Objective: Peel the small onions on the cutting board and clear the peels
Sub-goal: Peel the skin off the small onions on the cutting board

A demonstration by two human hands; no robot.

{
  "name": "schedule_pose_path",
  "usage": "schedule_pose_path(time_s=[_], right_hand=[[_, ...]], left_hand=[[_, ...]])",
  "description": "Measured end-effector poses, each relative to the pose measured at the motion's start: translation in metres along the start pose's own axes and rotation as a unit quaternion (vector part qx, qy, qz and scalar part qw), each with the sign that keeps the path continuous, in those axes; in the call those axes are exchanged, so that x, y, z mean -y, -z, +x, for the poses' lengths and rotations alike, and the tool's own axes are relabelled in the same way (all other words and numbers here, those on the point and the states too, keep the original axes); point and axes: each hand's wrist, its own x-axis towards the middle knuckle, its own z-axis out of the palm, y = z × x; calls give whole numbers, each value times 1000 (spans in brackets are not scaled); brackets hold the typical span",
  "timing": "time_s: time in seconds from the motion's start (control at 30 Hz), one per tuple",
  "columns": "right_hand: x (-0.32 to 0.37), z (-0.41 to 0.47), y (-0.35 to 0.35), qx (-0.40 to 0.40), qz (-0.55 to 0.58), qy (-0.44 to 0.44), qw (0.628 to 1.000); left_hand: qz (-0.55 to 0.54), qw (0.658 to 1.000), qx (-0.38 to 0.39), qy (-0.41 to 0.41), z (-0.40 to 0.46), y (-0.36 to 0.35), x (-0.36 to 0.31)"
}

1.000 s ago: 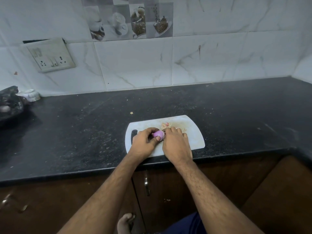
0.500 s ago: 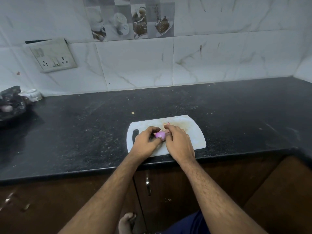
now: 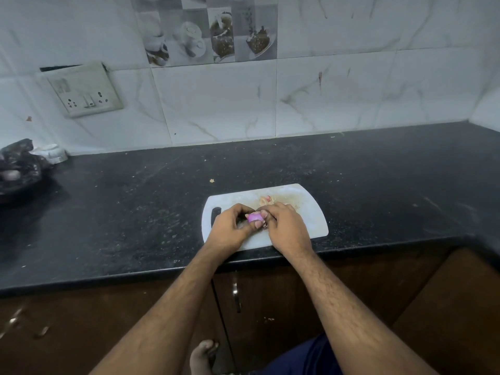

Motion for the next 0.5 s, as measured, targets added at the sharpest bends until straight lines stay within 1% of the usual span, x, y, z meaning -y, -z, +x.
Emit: schedule_pose_path(time_s=[0.1, 0.2, 0.4, 0.5], right_hand=[[5, -1, -1, 16, -92, 14, 996], [7, 0, -2, 28, -128, 6, 991], [11, 4, -2, 18, -134, -13, 991], [7, 1, -3, 3, -76, -32, 997]], left_hand=[[-3, 1000, 6, 9, 2, -2, 0], [8, 1000, 1, 15, 4, -3, -1], [9, 1000, 17, -6, -1, -2, -4], [0, 1000, 9, -8, 0, -2, -2]])
